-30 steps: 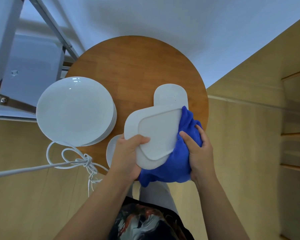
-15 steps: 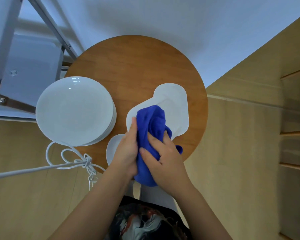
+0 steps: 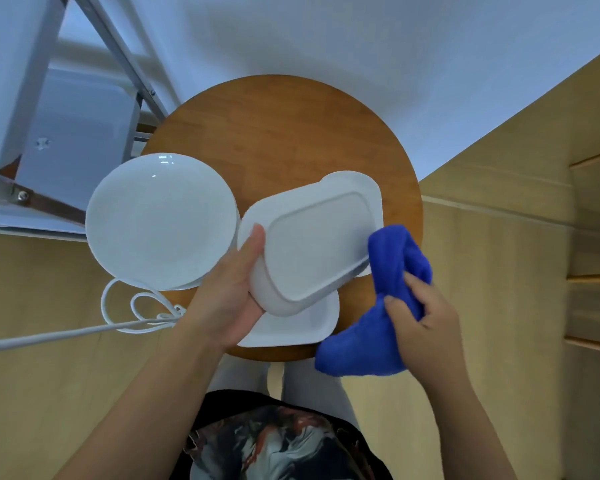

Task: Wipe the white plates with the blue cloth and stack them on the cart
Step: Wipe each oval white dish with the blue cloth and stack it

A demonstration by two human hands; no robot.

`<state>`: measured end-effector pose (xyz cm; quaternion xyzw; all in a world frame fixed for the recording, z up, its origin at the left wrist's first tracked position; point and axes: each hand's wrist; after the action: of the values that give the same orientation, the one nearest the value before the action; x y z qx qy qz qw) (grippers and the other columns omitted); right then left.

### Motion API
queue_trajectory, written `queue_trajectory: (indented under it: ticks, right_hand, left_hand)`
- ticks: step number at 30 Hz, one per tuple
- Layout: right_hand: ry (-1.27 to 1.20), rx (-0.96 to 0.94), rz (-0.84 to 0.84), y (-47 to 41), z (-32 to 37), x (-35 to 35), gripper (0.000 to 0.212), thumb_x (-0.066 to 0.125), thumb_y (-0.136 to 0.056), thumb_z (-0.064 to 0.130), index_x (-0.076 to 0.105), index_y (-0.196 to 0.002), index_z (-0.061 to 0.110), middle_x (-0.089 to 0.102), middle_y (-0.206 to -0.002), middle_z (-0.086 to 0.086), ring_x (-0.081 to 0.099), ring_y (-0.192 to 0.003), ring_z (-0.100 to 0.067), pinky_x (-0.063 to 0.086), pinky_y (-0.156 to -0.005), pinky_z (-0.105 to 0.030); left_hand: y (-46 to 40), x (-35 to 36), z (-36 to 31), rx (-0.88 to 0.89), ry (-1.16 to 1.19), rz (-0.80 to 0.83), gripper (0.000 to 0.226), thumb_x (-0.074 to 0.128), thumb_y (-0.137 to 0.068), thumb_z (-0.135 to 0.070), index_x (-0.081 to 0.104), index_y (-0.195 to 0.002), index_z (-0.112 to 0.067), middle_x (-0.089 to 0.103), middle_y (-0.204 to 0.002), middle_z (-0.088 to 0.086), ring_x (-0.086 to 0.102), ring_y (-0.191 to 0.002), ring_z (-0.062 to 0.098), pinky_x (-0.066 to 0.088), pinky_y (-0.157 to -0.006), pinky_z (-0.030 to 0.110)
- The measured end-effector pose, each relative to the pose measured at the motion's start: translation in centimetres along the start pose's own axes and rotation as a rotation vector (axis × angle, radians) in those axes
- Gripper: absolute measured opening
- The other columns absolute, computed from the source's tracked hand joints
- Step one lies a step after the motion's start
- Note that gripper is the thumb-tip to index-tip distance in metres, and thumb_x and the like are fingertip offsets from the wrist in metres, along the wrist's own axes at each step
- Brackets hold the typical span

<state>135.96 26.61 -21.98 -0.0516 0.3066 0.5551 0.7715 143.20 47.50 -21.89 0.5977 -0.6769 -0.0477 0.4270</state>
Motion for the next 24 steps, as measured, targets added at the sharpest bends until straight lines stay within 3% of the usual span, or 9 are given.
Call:
queue_trajectory:
  ticks: [3,6,9,13,15,17,19,22,24]
  right_hand:
    - [0.07,-0.191,0.13,0.7,2.8,1.0,0.033,0.052,-0.078,0.031,0.059,-0.102,0.053,0.057,-0.097,0.022,0.053,-0.088,0.002,0.039,-0.074,-0.007]
    - [0.294,-0.371,0.24,1.3,3.9,3.2,0.049,0.039,-0.087,0.046,0.052,-0.132,0.028,0.051,-0.122,0.007,0.044,-0.107,-0.006,0.04,-0.089,-0.021]
    - [0.277,-0.257,0.235,-0.2,3.6,3.4,0.057,0.026,-0.087,0.058,0.027,-0.142,0.045,0.041,-0.132,0.008,0.037,-0.118,-0.006,0.036,-0.091,-0.021]
    - [0.231,-0.015,0.202,-2.2,1.4,2.5,0.059,0.027,-0.089,0.055,0.029,-0.146,0.039,0.052,-0.12,0.002,0.049,-0.109,-0.015,0.044,-0.091,-0.036]
    - [0.219,0.11,0.235,-2.7,0.3,2.1,0.045,0.031,-0.098,0.046,0.039,-0.141,0.036,0.053,-0.126,0.004,0.052,-0.111,-0.017,0.044,-0.09,-0.035]
    - [0.226,0.232,0.228,-3.1,-0.6,1.4,0.029,0.035,-0.099,0.033,0.056,-0.119,0.03,0.059,-0.113,0.003,0.056,-0.101,-0.02,0.043,-0.075,-0.031]
    - [0.342,0.313,0.128,-3.4,-1.0,0.2,0.026,0.037,-0.096,0.024,0.058,-0.111,0.025,0.06,-0.101,-0.001,0.053,-0.088,-0.022,0.035,-0.067,-0.032]
    - [0.508,0.342,-0.027,-3.0,-0.8,-1.6,0.024,0.04,-0.092,0.021,0.058,-0.107,0.02,0.06,-0.099,-0.008,0.052,-0.085,-0.026,0.036,-0.07,-0.033]
    - [0.49,0.268,-0.015,-2.2,-0.1,-2.3,0.019,0.046,-0.088,0.021,0.06,-0.101,0.021,0.061,-0.089,-0.006,0.055,-0.077,-0.023,0.038,-0.064,-0.032]
  left_hand:
    - [0.4,0.9,0.6,-0.038,-0.284,0.03,0.037,0.053,-0.073,-0.056,0.07,-0.1,-0.039,0.073,-0.101,-0.008,0.068,-0.097,0.011,0.057,-0.081,0.031]
    - [0.9,1.5,1.6,-0.106,-0.266,0.069,0.041,0.055,-0.078,-0.051,0.068,-0.106,-0.025,0.072,-0.104,0.003,0.068,-0.099,0.019,0.057,-0.076,0.028]
    - [1.7,1.4,1.7,-0.118,-0.195,0.075,0.039,0.062,-0.075,-0.051,0.074,-0.102,-0.025,0.072,-0.106,0.006,0.068,-0.099,0.019,0.055,-0.072,0.024]
    - [2.7,0.4,2.0,-0.136,-0.2,0.073,0.034,0.066,-0.065,-0.058,0.076,-0.091,-0.038,0.075,-0.096,-0.004,0.071,-0.089,0.011,0.055,-0.064,0.023]
    - [3.0,-0.1,2.0,-0.124,-0.18,0.07,0.031,0.063,-0.067,-0.055,0.076,-0.089,-0.038,0.075,-0.095,-0.004,0.071,-0.086,0.01,0.055,-0.064,0.022]
    - [3.0,-0.5,2.0,-0.109,-0.148,0.065,0.028,0.066,-0.073,-0.052,0.077,-0.091,-0.033,0.075,-0.097,-0.002,0.071,-0.089,0.012,0.055,-0.067,0.022]
    - [2.9,-0.7,1.9,-0.096,-0.097,0.065,0.034,0.067,-0.07,-0.051,0.077,-0.095,-0.031,0.074,-0.103,0.0,0.07,-0.094,0.014,0.055,-0.07,0.023]
    - [2.6,-1.0,1.5,-0.023,-0.103,0.061,0.025,0.06,-0.079,-0.049,0.074,-0.097,-0.04,0.073,-0.106,-0.005,0.069,-0.097,0.011,0.055,-0.071,0.022]
    - [2.4,-0.6,1.0,0.015,-0.214,-0.008,0.023,0.058,-0.075,-0.054,0.073,-0.091,-0.047,0.073,-0.1,-0.01,0.069,-0.095,0.009,0.055,-0.073,0.023]
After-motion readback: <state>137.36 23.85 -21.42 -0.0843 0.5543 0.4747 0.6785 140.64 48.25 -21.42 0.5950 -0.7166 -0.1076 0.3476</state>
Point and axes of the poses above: each hand's wrist, its own y-axis away from the middle knuckle, its own x-axis out of the palm, z = x × y
